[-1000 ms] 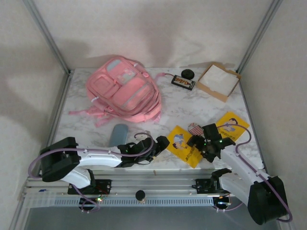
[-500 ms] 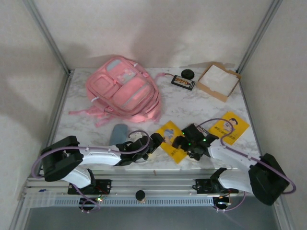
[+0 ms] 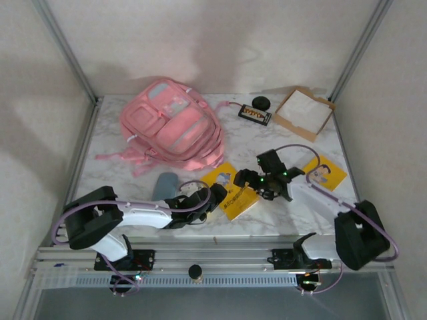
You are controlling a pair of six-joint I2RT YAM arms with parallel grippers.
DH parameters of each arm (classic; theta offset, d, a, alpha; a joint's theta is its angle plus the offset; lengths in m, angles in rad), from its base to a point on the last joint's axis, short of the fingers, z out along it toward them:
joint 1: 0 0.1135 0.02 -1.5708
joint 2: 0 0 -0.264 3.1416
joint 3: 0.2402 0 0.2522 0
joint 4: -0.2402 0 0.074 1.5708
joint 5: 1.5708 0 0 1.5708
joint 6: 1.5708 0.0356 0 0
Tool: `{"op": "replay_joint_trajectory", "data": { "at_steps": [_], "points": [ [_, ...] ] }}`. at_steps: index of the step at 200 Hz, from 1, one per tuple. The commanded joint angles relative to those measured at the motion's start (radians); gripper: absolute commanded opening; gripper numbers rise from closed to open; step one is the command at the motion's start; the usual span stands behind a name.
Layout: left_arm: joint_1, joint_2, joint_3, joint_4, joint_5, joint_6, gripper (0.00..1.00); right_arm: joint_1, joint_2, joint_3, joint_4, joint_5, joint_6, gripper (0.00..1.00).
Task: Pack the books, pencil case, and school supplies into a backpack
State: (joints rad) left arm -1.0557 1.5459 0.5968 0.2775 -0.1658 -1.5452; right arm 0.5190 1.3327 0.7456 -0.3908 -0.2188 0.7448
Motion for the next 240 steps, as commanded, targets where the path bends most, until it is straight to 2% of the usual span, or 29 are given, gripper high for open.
{"op": "replay_joint_trajectory", "data": {
  "at_steps": [1,8,34,42,72,85,153,192,240],
  "points": [
    [0.012,0.019,0.02,0.007,-0.051,0.003,0.93,-0.059,0.048,0.042,0.017,-0.049,-0.115,0.99],
    [0.015,0.019,0.02,0.005,-0.052,0.004,0.93,-0.069,0.074,0.074,-0.012,-0.05,-0.133,0.99],
    [0.025,0.016,0.02,-0.002,-0.046,-0.002,0.93,-0.08,0.081,0.187,-0.187,0.117,-0.221,0.99],
    [0.025,0.014,0.018,0.001,-0.048,0.0,0.93,-0.088,0.075,0.192,-0.194,0.128,-0.238,0.99],
    [0.032,0.04,0.026,0.037,-0.04,0.002,0.92,-0.084,0.14,0.151,-0.049,-0.112,-0.245,0.96],
    [0.033,0.053,0.035,0.043,-0.034,0.009,0.92,-0.084,0.164,0.139,-0.02,-0.116,-0.249,0.93],
    [0.049,0.112,0.057,0.098,0.023,0.051,0.92,-0.08,0.272,0.106,0.039,-0.121,-0.307,0.91],
    [0.056,0.13,0.062,0.114,0.051,0.043,0.92,-0.056,0.267,0.053,0.075,-0.307,-0.316,0.86],
    [0.062,0.117,0.041,0.106,0.049,0.051,0.92,-0.042,0.183,-0.006,0.072,-0.425,-0.322,0.83]
  ]
}}
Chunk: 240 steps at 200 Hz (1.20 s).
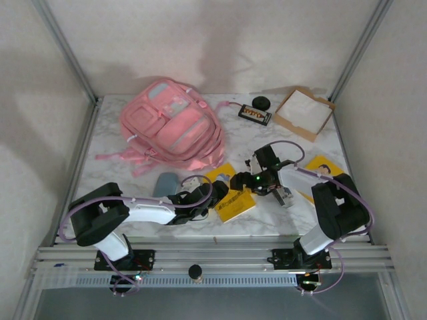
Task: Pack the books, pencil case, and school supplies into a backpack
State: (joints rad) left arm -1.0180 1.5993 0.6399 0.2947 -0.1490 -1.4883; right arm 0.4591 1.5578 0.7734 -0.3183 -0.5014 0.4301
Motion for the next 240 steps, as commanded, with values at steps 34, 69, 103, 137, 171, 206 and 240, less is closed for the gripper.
{"op": "replay_joint_trajectory", "data": {
  "at_steps": [34,69,103,137,171,206,240],
  "points": [
    [0.026,0.05,-0.024,0.103,0.03,-0.012,0.92,0.018,-0.076,-0.087,0.08,-0.232,0.039,0.8],
    [0.029,0.046,-0.027,0.097,0.037,-0.011,0.92,0.018,-0.071,-0.097,0.063,-0.155,0.028,0.81],
    [0.03,0.045,-0.022,0.08,0.04,-0.004,0.92,0.016,-0.043,-0.062,-0.049,0.09,-0.008,0.83],
    [0.029,0.048,-0.022,0.075,0.042,-0.007,0.92,0.057,-0.017,-0.061,-0.009,0.099,0.0,0.83],
    [0.029,0.05,-0.025,0.08,0.046,-0.012,0.92,0.099,-0.006,-0.077,0.061,-0.011,0.033,0.81],
    [0.03,0.048,-0.023,0.075,0.046,-0.007,0.92,0.097,-0.054,-0.039,-0.015,-0.003,0.01,0.78],
    [0.03,0.054,-0.017,0.072,0.054,0.0,0.92,0.063,-0.132,-0.058,-0.007,-0.075,0.03,0.71]
  ]
}}
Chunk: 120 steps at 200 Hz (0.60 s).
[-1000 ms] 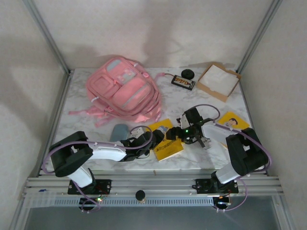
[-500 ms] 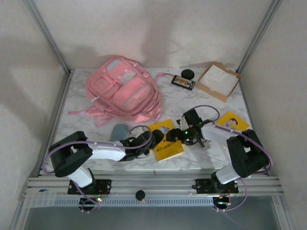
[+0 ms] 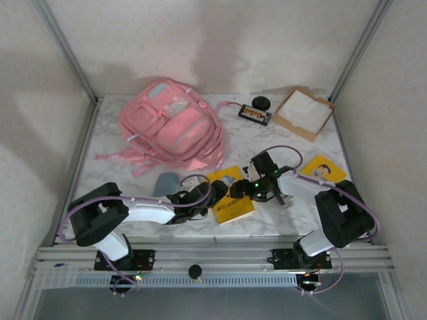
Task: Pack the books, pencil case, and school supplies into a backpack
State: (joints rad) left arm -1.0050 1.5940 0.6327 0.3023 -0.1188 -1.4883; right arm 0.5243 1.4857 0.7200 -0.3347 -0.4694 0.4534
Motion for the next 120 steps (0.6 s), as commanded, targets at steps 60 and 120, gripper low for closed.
{"op": "replay_joint_trajectory", "data": {
  "at_steps": [60,120],
  "points": [
    [0.017,0.058,-0.017,0.067,0.025,-0.003,0.92,-0.01,-0.135,-0.004,-0.025,-0.173,0.018,0.56],
    [0.017,0.071,0.003,0.057,0.033,0.008,0.92,-0.015,-0.193,-0.017,0.011,-0.233,0.093,0.53]
  ]
}}
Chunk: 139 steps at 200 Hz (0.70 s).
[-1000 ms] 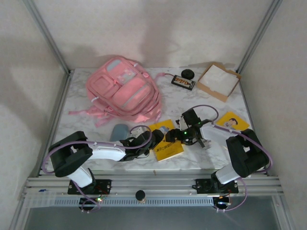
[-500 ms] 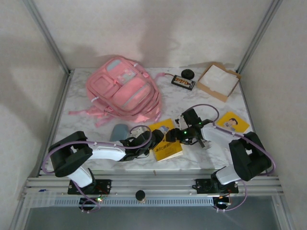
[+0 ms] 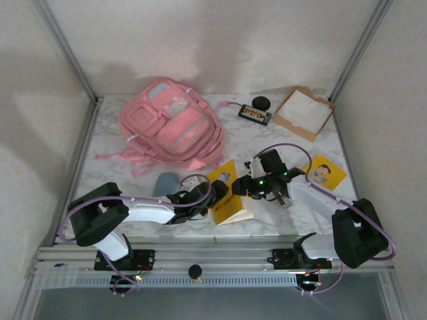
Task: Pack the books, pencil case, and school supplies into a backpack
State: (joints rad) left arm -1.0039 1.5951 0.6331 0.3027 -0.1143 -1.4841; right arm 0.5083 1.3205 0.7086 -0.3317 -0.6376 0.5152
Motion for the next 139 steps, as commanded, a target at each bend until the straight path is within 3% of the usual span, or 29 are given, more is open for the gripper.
{"op": "replay_joint_trajectory", "data": {
  "at_steps": [1,83,139],
  "points": [
    [0.016,0.069,0.002,0.056,0.028,0.004,0.92,0.002,-0.028,-0.006,0.005,-0.063,0.031,0.53],
    [0.014,0.068,0.005,0.059,0.033,0.009,0.92,0.001,0.011,0.028,-0.031,0.017,0.007,0.38],
    [0.014,0.063,0.004,0.057,0.034,0.011,0.92,-0.001,0.031,0.036,-0.041,0.021,-0.009,0.18]
  ]
}}
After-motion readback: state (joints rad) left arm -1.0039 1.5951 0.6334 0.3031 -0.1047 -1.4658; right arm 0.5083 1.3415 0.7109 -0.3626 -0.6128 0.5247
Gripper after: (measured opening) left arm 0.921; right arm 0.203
